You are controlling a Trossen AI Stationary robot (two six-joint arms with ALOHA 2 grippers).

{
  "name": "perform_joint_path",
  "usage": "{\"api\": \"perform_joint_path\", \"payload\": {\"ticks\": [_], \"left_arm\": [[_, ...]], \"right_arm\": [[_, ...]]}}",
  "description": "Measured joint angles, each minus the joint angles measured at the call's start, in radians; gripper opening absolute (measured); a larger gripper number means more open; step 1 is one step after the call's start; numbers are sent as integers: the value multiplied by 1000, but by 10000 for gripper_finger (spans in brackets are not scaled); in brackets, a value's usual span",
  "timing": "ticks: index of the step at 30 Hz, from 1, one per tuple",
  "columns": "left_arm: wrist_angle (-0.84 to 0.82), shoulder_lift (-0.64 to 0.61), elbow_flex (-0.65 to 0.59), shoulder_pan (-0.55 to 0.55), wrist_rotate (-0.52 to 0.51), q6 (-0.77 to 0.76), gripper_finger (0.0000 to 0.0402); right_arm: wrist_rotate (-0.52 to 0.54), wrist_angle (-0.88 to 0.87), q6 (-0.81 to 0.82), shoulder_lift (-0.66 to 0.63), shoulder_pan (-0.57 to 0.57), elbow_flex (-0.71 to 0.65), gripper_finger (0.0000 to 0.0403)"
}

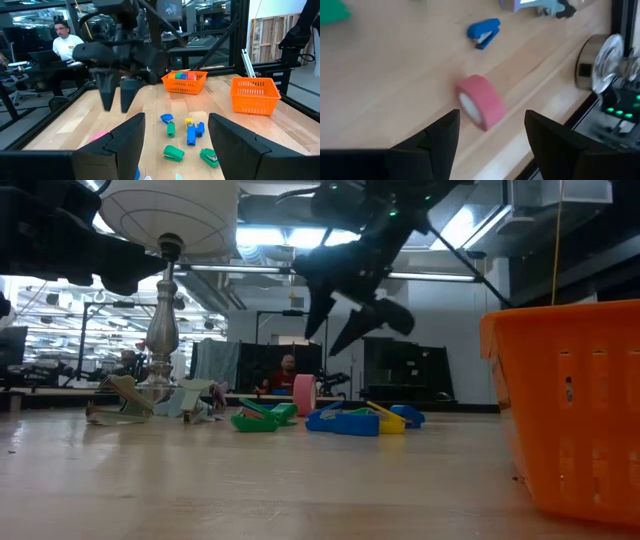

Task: Pick and place Stapler, Stapler remover, tape
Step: Put the pink tape into the right orange bin

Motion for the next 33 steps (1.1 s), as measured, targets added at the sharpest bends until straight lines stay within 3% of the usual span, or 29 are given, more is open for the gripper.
{"api": "perform_joint_path", "payload": {"ticks": [8,21,24,29,33], "left_arm": [[0,0,0,0,0,0,216],[0,0,0,0,0,0,215],[0,0,0,0,0,0,215],[0,0,0,0,0,0,216],[0,0,0,0,0,0,215]], "right_arm": [[4,-50,-29,139,-39,137,227],[22,-89,-118,251,-69,193,222],[21,-106,-81,251,-69,193,195],[21,-136,48,251,-69,193,110],[18,-180,200,242,-69,195,102]]}}
